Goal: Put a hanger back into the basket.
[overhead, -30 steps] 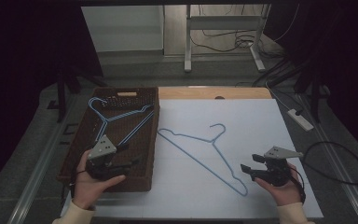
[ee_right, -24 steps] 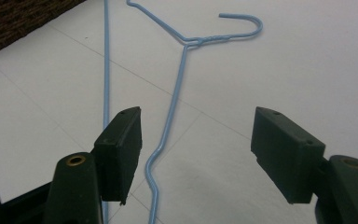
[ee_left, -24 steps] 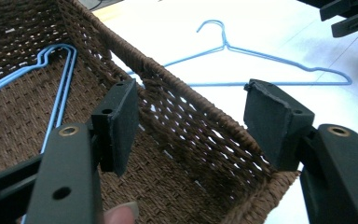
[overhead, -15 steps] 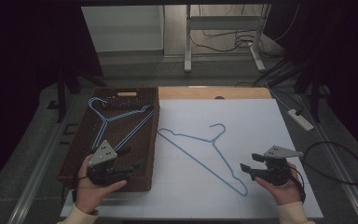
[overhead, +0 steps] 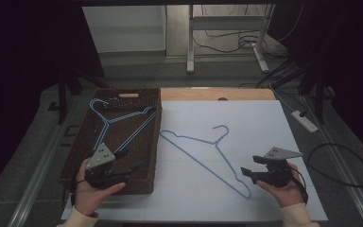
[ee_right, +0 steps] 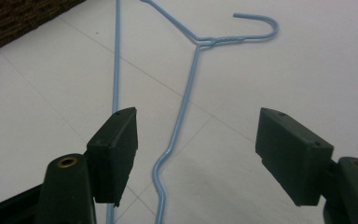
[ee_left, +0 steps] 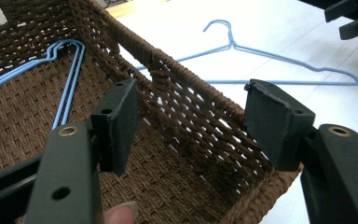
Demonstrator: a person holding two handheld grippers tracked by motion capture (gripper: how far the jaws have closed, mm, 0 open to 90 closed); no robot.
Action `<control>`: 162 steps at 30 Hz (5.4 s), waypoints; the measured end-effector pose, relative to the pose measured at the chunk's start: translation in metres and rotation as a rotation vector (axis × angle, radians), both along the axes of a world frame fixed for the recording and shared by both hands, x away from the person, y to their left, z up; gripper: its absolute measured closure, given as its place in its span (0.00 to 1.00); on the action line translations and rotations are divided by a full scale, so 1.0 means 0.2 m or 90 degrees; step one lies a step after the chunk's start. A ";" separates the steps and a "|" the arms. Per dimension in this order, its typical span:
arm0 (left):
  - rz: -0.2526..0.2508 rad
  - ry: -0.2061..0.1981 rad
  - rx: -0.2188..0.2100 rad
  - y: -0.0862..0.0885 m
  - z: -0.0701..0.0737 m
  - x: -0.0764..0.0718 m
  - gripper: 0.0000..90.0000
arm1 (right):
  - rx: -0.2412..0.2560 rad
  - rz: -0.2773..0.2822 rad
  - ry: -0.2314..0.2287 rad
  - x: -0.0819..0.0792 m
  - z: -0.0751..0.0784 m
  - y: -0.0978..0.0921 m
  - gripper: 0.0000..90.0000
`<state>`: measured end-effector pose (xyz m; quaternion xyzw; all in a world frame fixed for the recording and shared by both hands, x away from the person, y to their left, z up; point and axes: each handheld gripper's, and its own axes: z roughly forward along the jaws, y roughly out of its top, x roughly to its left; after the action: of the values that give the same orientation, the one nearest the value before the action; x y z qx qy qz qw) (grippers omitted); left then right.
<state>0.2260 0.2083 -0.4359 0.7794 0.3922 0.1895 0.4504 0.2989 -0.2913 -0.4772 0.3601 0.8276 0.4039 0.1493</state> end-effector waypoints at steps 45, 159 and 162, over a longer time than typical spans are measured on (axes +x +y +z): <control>-0.007 0.004 0.008 0.01 -0.02 -0.01 0.41 | -0.136 -0.034 0.123 0.90 -0.14 0.45 1.00; -0.021 0.001 0.016 -0.03 -0.01 -0.01 0.41 | -0.197 -0.084 0.139 0.62 -0.14 0.46 1.00; -0.021 0.000 0.017 -0.03 -0.01 -0.01 0.41 | -0.184 -0.104 0.144 0.63 -0.14 0.41 1.00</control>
<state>0.2249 0.2013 -0.4382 0.7918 0.3767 0.1869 0.4430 0.4247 -0.2088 -0.5044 0.4441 0.8563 0.2247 0.1381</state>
